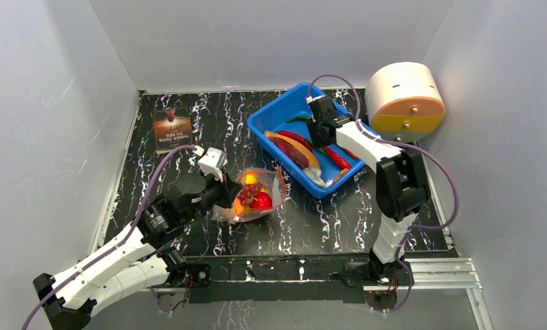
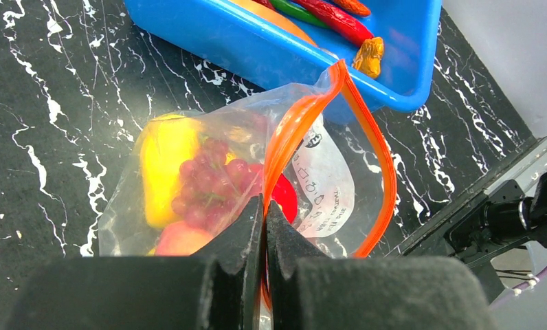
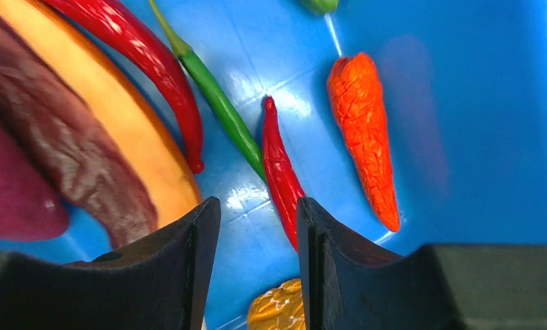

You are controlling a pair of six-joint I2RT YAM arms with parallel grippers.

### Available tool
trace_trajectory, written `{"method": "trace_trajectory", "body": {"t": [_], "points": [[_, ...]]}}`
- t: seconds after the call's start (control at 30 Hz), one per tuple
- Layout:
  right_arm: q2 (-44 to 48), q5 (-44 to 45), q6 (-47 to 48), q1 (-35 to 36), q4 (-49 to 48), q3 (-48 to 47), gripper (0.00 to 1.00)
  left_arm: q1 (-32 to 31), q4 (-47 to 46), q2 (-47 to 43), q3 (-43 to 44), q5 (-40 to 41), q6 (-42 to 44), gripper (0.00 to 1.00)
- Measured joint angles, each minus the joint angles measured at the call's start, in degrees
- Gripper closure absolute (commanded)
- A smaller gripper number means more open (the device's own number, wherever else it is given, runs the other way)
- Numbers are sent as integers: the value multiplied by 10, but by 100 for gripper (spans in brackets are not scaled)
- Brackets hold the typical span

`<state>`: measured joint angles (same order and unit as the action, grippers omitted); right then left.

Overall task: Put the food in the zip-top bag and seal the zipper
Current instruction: Pick up the fake vegetable from the bin.

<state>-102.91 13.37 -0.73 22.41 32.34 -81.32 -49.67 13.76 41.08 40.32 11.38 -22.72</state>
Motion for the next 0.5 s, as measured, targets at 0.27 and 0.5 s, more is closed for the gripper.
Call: {"method": "trace_trajectory", "body": {"t": [0.27, 0.5], "points": [[-80, 36, 26, -9, 26, -15, 59, 0, 1, -6, 0, 0, -5, 100], [-106, 45, 36, -20, 26, -29, 60, 0, 2, -4, 0, 0, -5, 100]]}}
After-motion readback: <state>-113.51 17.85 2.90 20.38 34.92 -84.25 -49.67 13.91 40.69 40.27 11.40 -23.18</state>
